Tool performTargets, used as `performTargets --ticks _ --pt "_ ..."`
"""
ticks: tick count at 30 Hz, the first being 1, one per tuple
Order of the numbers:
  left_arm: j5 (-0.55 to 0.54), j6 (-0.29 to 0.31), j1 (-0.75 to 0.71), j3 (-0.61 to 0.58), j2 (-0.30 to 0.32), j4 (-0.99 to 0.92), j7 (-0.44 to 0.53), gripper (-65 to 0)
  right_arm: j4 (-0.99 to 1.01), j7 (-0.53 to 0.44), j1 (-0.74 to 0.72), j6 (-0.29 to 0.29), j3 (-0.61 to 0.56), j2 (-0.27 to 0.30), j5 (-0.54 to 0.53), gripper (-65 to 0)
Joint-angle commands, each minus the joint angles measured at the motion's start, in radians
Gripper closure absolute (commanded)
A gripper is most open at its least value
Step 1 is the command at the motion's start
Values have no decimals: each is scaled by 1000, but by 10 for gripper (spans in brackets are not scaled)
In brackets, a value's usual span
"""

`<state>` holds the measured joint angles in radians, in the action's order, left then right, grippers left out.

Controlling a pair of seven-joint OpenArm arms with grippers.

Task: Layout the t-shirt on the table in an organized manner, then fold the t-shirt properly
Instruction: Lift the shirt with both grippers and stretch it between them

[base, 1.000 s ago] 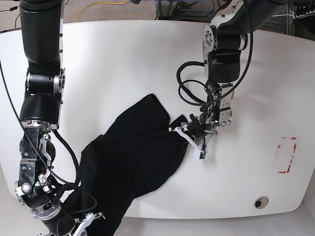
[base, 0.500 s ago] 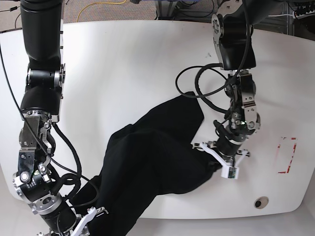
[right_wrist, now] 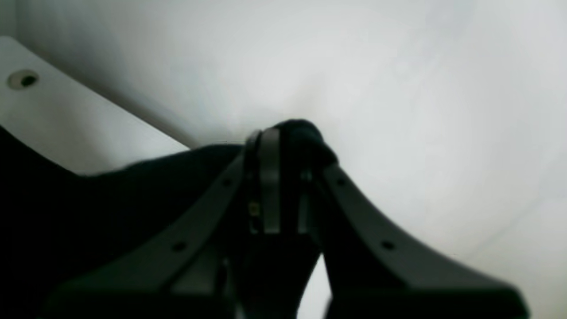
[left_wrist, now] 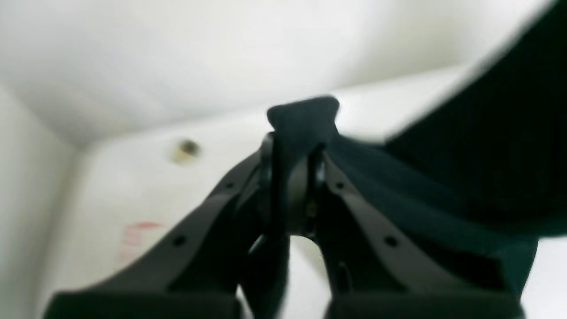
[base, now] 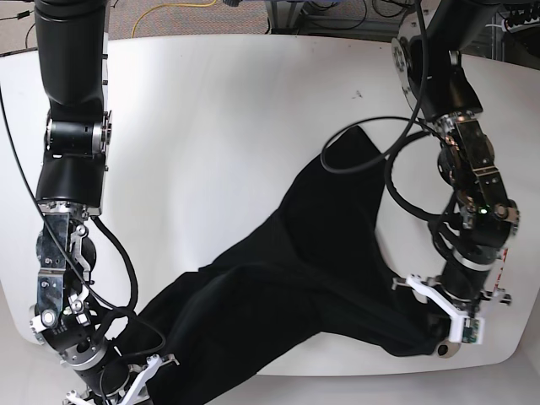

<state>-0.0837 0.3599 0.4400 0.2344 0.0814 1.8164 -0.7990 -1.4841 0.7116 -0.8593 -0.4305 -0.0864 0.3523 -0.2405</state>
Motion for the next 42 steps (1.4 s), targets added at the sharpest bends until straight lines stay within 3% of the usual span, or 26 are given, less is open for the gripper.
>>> performTargets --ticks 1,7,17,21,27,36,42 --pt "-3 3 84 30 31 33 -15 0 12 -48 -74 8 6 4 -6 0" --pt "-1 58 224 64 87 36 -98 0 35 -45 -145 8 4 6 -6 0" --pt "-1 61 448 64 191 27 -99 0 36 4 -312 6 -51 11 -6 0" --pt "-3 61 567 59 222 -13 -141 0 55 6 -392 -35 -51 12 -4 0" --pt "-3 86 710 62 249 -86 -194 0 145 6 -446 -44 -52 58 -4 0" --pt "-3 155 655 64 261 -71 -202 0 182 6 -446 -46 -51 107 -16 0" --pt "-3 158 518 66 228 -40 -201 0 98 6 -291 -46 -39 150 -16 0"
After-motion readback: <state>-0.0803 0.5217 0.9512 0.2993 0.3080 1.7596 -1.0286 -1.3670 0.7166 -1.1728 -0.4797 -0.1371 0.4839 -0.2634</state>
